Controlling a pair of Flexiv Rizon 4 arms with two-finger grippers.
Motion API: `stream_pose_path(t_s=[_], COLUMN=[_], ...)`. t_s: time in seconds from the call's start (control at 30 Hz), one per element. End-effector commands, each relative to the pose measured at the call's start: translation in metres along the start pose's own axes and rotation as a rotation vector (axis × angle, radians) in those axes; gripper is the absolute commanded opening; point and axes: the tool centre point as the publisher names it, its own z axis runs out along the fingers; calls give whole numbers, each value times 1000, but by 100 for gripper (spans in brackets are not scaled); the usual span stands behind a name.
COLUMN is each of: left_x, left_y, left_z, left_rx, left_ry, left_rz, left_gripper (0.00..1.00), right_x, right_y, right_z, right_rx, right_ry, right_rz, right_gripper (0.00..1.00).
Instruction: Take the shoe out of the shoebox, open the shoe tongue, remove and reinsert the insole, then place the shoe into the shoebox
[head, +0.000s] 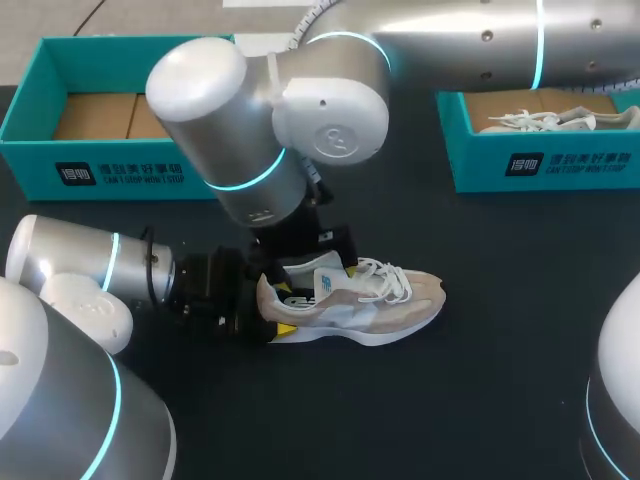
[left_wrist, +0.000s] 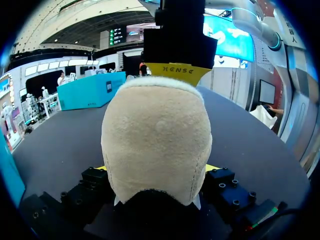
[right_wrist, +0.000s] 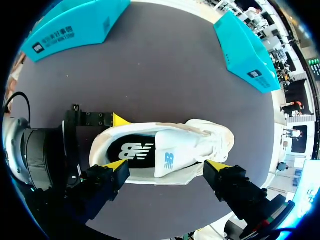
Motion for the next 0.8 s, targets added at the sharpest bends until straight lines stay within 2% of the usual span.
stream_pose_path(t_s=[0.03, 0.3, 0.53, 0.8], left_x=[1, 1, 1, 1], left_y=[2, 2, 2, 2], left_z=[-1, -1, -1, -1], left_rx=[-3, -3, -3, -3], left_ry=[0, 0, 0, 0], left_rz=[0, 0, 0, 0], left_gripper=[0, 0, 0, 0], right_x=[3, 1, -7, -4], right_y=[-5, -5, -1, 2], right_z=[0, 6, 13, 24], right_rx=[-9, -12, -47, -42], right_ry=[-6, -27, -67, -121], right_rz=[245, 260, 300, 331], right_gripper=[100, 100, 100, 100])
